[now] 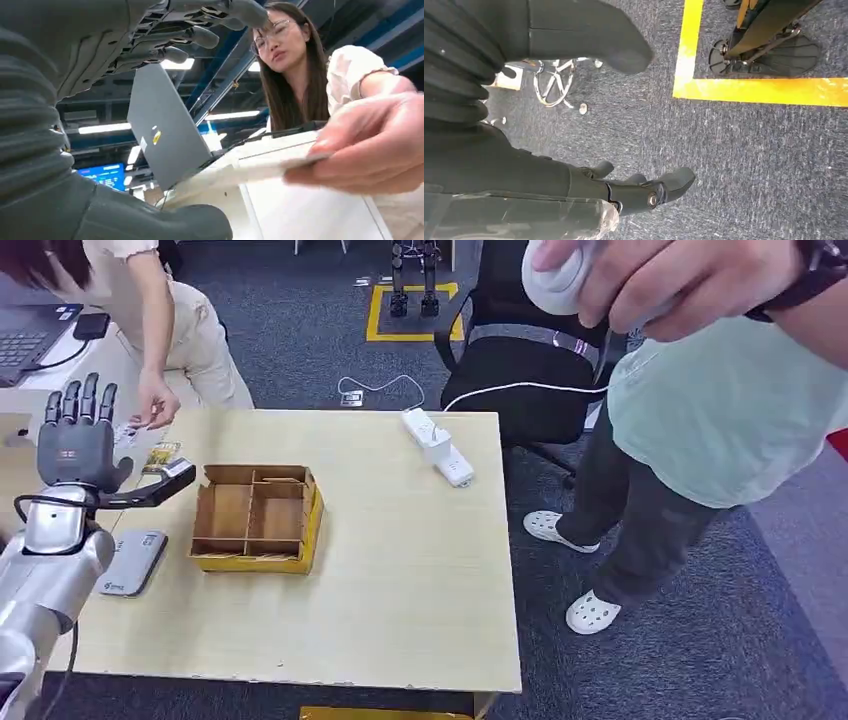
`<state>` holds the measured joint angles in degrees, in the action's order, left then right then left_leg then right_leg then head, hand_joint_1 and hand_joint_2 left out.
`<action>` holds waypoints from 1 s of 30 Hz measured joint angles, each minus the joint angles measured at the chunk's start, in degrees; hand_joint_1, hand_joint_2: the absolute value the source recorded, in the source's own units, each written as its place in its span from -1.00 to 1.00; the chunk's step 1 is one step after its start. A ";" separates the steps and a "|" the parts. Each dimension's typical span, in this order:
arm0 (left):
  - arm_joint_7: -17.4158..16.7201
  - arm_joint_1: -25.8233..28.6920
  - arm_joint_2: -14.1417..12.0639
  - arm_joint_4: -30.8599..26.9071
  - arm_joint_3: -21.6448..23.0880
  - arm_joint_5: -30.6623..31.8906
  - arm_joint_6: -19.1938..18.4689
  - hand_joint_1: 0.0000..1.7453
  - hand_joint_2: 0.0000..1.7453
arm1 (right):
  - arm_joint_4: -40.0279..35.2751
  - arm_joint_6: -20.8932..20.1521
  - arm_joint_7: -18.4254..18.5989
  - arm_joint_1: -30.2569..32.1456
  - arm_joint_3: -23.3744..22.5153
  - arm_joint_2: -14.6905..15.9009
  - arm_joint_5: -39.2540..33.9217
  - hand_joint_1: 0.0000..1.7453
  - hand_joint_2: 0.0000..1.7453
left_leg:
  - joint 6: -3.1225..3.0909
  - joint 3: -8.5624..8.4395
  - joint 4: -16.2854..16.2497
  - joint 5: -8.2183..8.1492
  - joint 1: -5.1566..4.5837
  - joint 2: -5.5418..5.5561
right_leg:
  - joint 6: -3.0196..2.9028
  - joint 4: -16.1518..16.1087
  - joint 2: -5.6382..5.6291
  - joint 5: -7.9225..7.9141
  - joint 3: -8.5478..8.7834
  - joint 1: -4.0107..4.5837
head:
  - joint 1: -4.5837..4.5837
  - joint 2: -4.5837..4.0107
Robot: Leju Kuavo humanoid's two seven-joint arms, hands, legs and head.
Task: Pass the card to the sensor for recognition and then transmit it.
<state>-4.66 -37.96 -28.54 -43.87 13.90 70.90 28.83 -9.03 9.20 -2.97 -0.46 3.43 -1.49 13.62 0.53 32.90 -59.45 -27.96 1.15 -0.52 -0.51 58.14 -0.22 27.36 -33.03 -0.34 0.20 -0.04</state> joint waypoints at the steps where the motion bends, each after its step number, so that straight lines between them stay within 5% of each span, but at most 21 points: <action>1: -0.02 -0.04 0.15 0.34 0.00 0.11 0.00 -1.00 1.00 | 0.00 0.00 0.00 -0.02 0.00 0.00 0.00 -1.00 -1.00 | 0.00 0.00 0.00 0.00 0.00 0.00 | 0.00 0.00 0.01 0.00 0.00 0.00 | 0.00 0.00; 4: -0.02 -0.19 0.42 0.96 0.00 0.13 0.00 -1.00 1.00 | 0.00 0.00 0.00 0.02 0.00 0.00 -0.02 -1.00 -1.00 | 0.00 0.00 0.00 0.00 0.00 -0.01 | 0.00 0.00 0.00 0.00 0.00 0.00 | 0.00 0.00; 5: -0.02 -0.25 0.54 1.16 0.00 0.13 0.00 -0.34 1.00 | 0.00 0.00 0.00 0.04 0.00 0.00 -0.04 -1.00 -1.00 | 0.00 0.00 0.00 0.00 0.00 0.00 | 0.00 0.00 0.01 0.00 0.00 0.00 | 0.00 0.00; 6: -0.02 -0.28 0.63 1.40 0.00 0.13 -0.04 0.70 1.00 | 0.00 0.00 0.00 0.03 0.00 0.00 -0.09 -1.00 -1.00 | 0.00 0.00 0.00 0.00 0.00 0.00 | 0.00 0.00 0.01 0.00 0.00 0.00 | 0.00 0.00; 8: 0.13 -0.39 0.79 1.86 0.00 0.09 -0.37 0.84 1.00 | 0.00 0.00 0.00 0.03 0.00 0.00 -0.22 -1.00 -1.00 | 0.00 0.00 0.00 0.00 0.00 0.00 | 0.00 0.00 0.00 0.00 0.00 0.00 | 0.00 0.00; 12: 1.05 -0.56 1.05 2.56 0.00 -0.22 -1.16 0.86 1.00 | 0.00 0.11 0.11 0.02 0.00 0.00 -0.24 -1.00 -1.00 | 0.00 0.00 0.00 0.00 0.00 -0.01 | 0.00 0.00 0.00 0.00 0.00 0.00 | 0.00 0.00; 13: 1.09 -0.58 1.05 2.73 0.00 -0.24 -1.18 1.00 1.00 | 0.00 0.24 0.22 0.04 0.00 0.00 -0.24 -1.00 -1.00 | 0.00 0.00 0.00 0.00 0.00 -0.01 | 0.00 0.00 -0.01 0.00 0.00 0.00 | 0.00 0.00; 30: 4.15 -0.50 1.22 3.06 -0.83 -3.43 -1.05 1.00 1.00 | 0.00 0.61 0.59 0.10 -0.09 0.00 -0.04 -1.00 -1.00 | 0.00 0.02 0.00 0.00 0.00 -0.01 | 0.00 0.00 0.00 0.00 -0.01 0.00 | 0.00 0.00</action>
<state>-0.50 -38.46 -27.32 -40.81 13.07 67.47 27.78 -9.03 9.81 -2.38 -0.36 3.34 -1.49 13.57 0.53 32.93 -59.45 -27.96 1.15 -0.52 -0.51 58.14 -0.22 27.36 -33.04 -0.34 0.20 -0.04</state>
